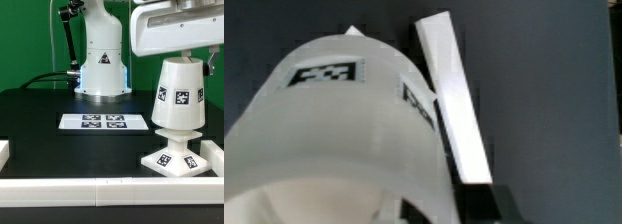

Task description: Assemble lamp

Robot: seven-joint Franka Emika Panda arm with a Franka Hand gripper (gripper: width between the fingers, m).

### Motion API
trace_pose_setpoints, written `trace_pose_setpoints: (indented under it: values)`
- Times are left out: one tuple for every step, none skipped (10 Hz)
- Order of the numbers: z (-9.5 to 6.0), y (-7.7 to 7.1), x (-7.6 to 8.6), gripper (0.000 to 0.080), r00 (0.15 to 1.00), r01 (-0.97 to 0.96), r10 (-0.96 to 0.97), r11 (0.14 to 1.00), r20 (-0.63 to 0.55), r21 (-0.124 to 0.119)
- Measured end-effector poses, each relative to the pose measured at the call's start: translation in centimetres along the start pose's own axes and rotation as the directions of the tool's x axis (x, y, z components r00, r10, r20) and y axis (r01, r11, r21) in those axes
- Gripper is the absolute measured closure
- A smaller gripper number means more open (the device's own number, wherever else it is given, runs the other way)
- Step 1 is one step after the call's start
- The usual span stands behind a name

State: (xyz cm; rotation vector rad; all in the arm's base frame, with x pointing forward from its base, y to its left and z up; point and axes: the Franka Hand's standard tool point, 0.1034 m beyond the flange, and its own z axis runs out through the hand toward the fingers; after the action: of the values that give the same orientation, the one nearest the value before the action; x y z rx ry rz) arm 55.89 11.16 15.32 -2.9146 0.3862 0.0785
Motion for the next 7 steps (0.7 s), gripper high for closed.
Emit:
trace_pose_setpoints:
  values:
    - [0.1,0.1,0.0,0.0755,1.000,0.007,-0.007,1.000,-0.003,-0.004]
    - [0.0,0.3,0.1,0.0681,1.000,0.009,-0.009,1.000,-0.004,-0.005]
    - [-0.2,0.5,0.3,0.0681,1.000,0.014,-0.014,1.000,-0.008,-0.004]
    - [-0.4,0.6,0.4,0.0546,1.000,0.017,-0.017,1.000,-0.010,-0.003]
    - [-0.6,0.7,0.6,0.0364,1.000,0.026,-0.026,1.000,-0.013,-0.001]
    - [-0.7,0.9,0.7,0.0228,0.999,0.037,-0.037,0.999,-0.011,-0.001]
    - [-0.9,1.3,0.8,0.0228,0.999,0.048,-0.048,0.999,-0.002,-0.001]
